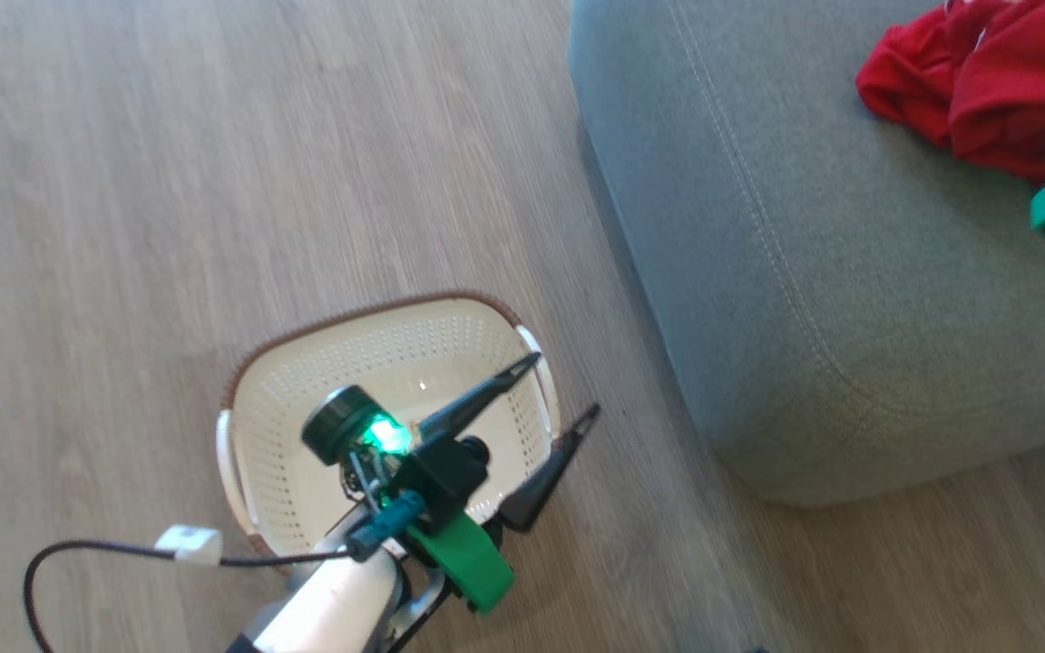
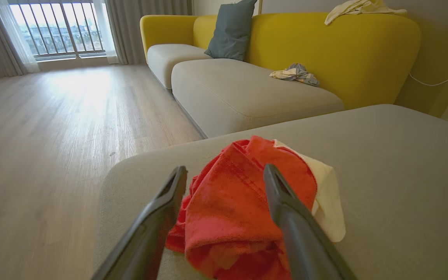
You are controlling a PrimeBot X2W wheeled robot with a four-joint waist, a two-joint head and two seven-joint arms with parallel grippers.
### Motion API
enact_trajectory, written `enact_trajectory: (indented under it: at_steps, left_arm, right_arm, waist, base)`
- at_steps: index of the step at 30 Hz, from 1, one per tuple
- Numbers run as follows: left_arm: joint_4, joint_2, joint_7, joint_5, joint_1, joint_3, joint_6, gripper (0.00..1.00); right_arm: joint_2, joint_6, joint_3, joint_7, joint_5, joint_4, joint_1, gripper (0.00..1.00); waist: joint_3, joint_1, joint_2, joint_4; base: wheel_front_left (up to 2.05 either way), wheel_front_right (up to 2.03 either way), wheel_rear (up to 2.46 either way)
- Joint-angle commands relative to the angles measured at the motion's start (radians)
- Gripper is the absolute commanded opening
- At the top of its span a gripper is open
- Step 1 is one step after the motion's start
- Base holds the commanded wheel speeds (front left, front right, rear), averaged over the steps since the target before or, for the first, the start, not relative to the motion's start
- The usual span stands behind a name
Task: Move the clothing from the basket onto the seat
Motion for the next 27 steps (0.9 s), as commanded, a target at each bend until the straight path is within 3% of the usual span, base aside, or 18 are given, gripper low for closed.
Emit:
enact_trajectory:
  at_steps: [1,7,16,24,27]
  left_arm:
    - [-0.028,-0.007,-0.005,-0.006,-0.003,0.038,0.006,1.0]
    - [-0.038,-0.041,-0.005,-0.019,0.033,0.173,0.029,1.0]
    - [-0.024,-0.079,-0.005,-0.034,0.092,0.373,0.125,1.0]
    - [-0.075,-0.087,-0.005,-0.057,0.164,0.479,0.257,1.0]
    - [-0.092,-0.088,-0.005,-0.063,0.191,0.488,0.28,1.0]
  right_arm:
    - [-0.008,0.0,0.022,-0.009,0.012,-0.034,0.016,1.0]
    - [-0.047,0.0,0.2,-0.009,0.181,-0.314,0.205,1.0]
    - [-0.057,0.0,0.269,-0.009,0.273,-0.618,0.428,1.0]
    - [0.034,0.0,0.268,-0.009,0.279,-0.766,0.6,1.0]
    - [0.08,0.0,0.27,-0.009,0.27,-0.789,0.656,1.0]
  waist:
    - [-0.032,0.0001,0.0,0.02]
    - [-0.1,0.0001,0.0,0.069]
    - [-0.204,0.0001,0.0,0.184]
    - [-0.277,0.0001,0.0,0.286]
    - [-0.289,0.0001,0.0,0.311]
  base:
    - [0.0,0.0,0.0]
    - [0.0,0.0,0.0]
    - [0.0,0.0,0.0]
    - [0.0,0.0,0.0]
    - [0.0,0.0,0.0]
